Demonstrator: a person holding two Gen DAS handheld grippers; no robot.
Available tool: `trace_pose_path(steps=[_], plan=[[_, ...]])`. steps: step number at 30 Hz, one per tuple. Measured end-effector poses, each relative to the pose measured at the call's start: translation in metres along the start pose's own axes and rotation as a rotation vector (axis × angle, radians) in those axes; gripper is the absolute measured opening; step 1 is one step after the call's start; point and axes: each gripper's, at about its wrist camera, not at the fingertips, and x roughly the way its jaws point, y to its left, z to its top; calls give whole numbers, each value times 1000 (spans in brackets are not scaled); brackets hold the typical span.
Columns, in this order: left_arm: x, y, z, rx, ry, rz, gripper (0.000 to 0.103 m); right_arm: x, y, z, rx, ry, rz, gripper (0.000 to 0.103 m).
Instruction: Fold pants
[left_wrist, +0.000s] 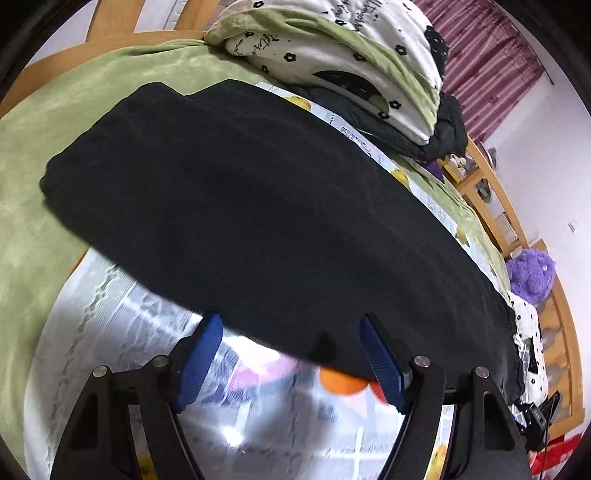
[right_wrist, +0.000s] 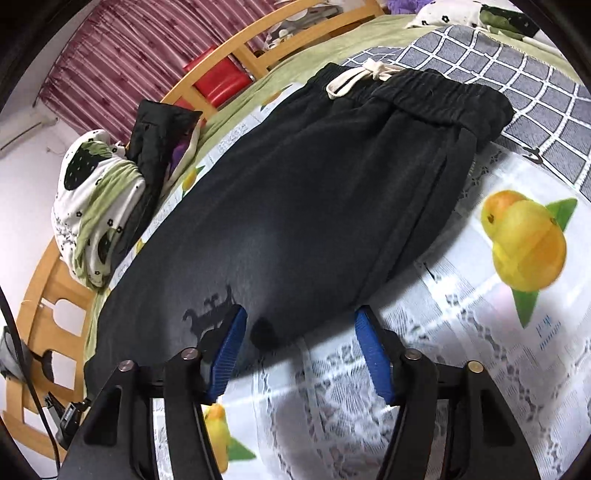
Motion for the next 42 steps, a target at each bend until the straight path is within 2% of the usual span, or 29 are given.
trace_pose_path(steps=[1,2,3,4,5,7,12,16,22,28,31,32,33,34,38,39,42], plan=[[2,-1,3,-3,0,8,63,2,2,2,1,-5,-5,56],[4,1,5,-5,-3,19,59,4,2,3,3,-9,-11,51],[5,3,7,-9,-8,38,42,7,3,5,7,-13,-17,40],[7,5,9,-15,-12,65,20,10,1,6,14,-15,-20,32],[7,8,11,-20,-8,85,10,12,0,8,28,-8,-3,21],[3,8,16,-12,-1,77,6,8,4,13,39,-9,21,16],[-39,-34,42,178,-137,86,6,-21,46,47,-103,-74,63,13],[-44,-66,82,224,-218,75,6,-21,75,88,-145,-113,99,12],[-5,-104,144,263,-315,111,6,8,110,153,-202,-155,111,12],[64,-115,176,268,-309,143,6,98,128,207,-189,-119,47,12],[96,-111,180,249,-280,161,10,142,118,213,-121,-55,27,20],[104,-108,181,219,-262,170,10,153,114,213,-97,-30,16,29],[107,-106,180,202,-253,178,16,160,112,211,-87,-13,6,38],[108,-105,180,185,-236,193,25,160,111,208,-89,-14,6,39],[82,-99,166,181,-238,180,46,126,108,186,-122,-45,-3,52],[74,-97,162,184,-237,177,56,113,106,176,-139,-49,-11,54],[39,-85,132,208,-219,168,60,80,97,144,-192,-37,-52,58]])
